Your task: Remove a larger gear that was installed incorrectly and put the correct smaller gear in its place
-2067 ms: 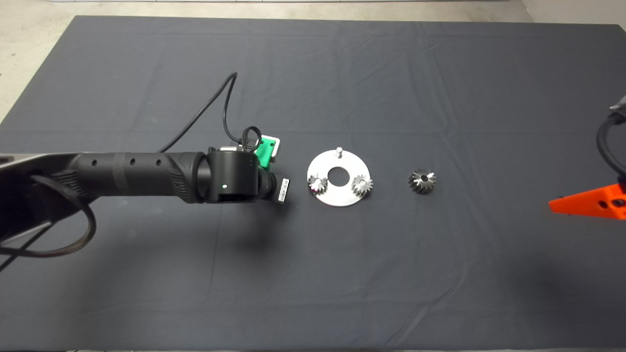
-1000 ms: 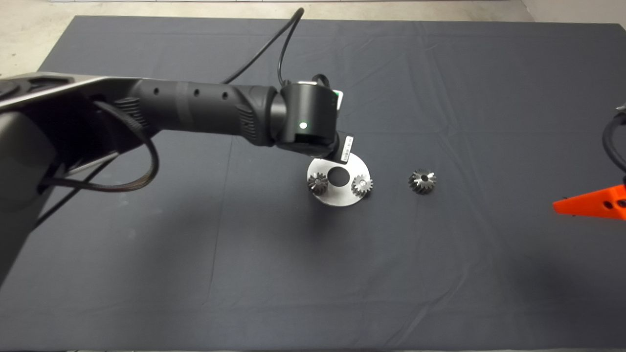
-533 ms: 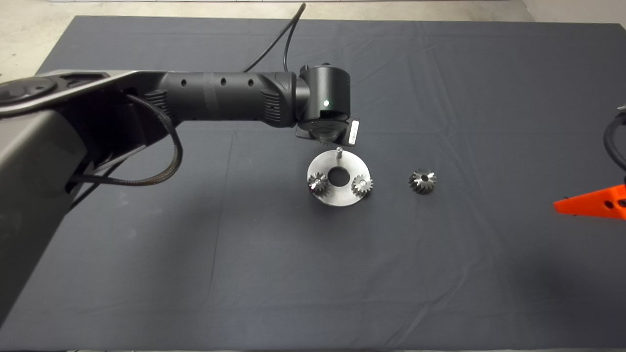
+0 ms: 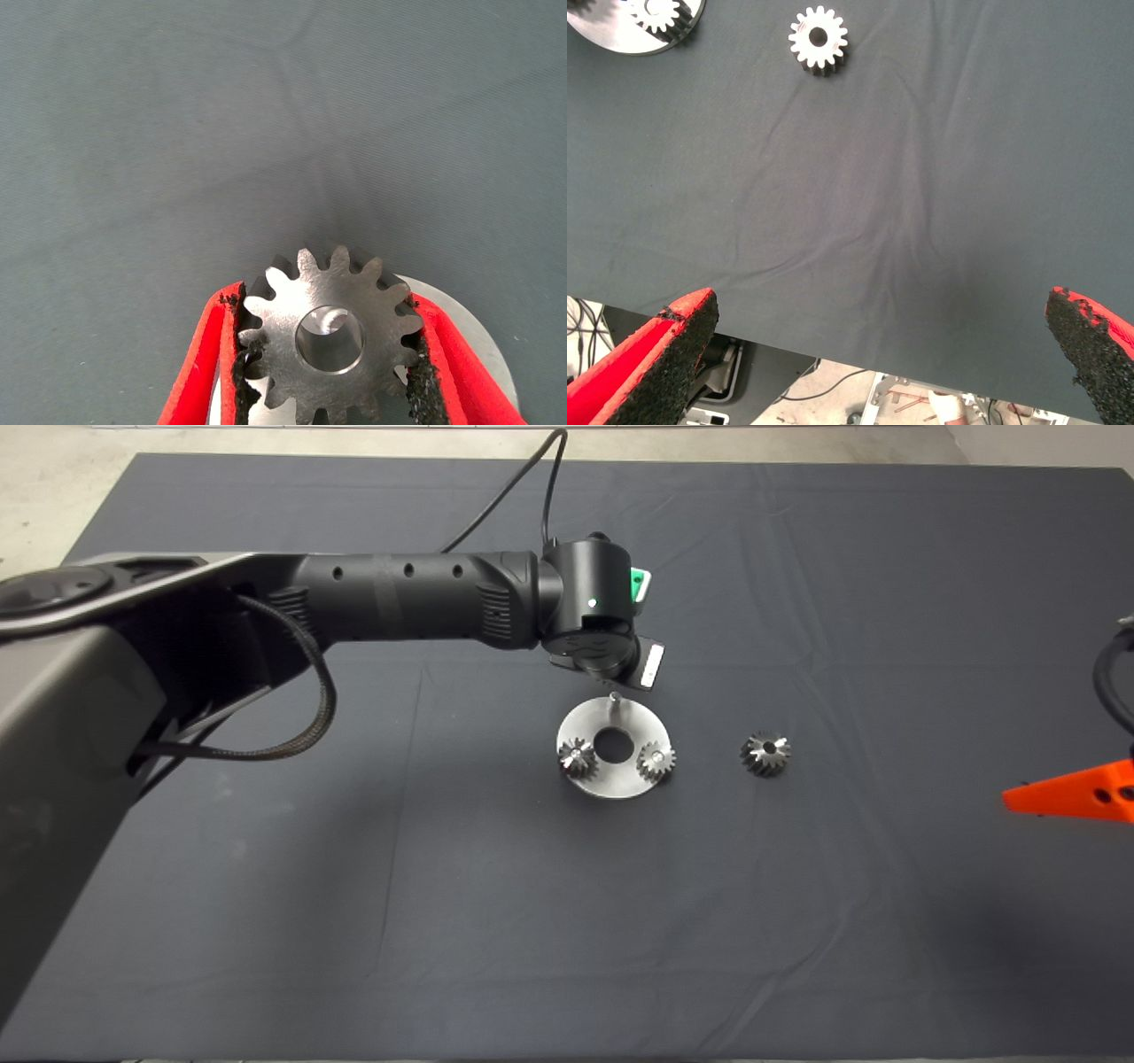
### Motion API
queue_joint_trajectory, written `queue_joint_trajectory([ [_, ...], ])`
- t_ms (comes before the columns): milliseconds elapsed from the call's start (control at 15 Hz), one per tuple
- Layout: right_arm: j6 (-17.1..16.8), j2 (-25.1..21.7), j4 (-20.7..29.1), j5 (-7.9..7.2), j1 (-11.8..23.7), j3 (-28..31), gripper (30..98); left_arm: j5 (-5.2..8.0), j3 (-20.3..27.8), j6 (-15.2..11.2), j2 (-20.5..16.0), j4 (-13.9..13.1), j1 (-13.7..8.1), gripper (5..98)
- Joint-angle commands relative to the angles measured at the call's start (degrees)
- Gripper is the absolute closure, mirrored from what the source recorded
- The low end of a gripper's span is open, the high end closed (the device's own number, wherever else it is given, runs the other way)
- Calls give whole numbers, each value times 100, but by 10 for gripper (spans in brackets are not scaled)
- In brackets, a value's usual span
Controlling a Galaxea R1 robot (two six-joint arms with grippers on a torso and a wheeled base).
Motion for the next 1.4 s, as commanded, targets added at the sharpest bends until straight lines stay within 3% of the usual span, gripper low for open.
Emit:
queue_joint_trajectory([
  [0, 45, 9, 172, -221, 116, 23, 308, -98, 25, 189, 30, -73, -107, 718],
  [333, 45, 0, 172, -221, 116, 23, 308, -133, 43, 381, 30, -362, -105, 719],
  [467, 45, 0, 172, -221, 116, 23, 308, -135, 43, 597, 30, -451, -98, 719],
  [1133, 45, -9, 172, -221, 116, 23, 308, -160, 8, 813, 30, -442, -45, 719],
  [1200, 45, -9, 172, -221, 116, 23, 308, -192, -33, 813, 30, -434, -45, 719],
  [1333, 45, -9, 172, -221, 116, 23, 308, -388, -171, 813, 32, -434, -45, 718],
])
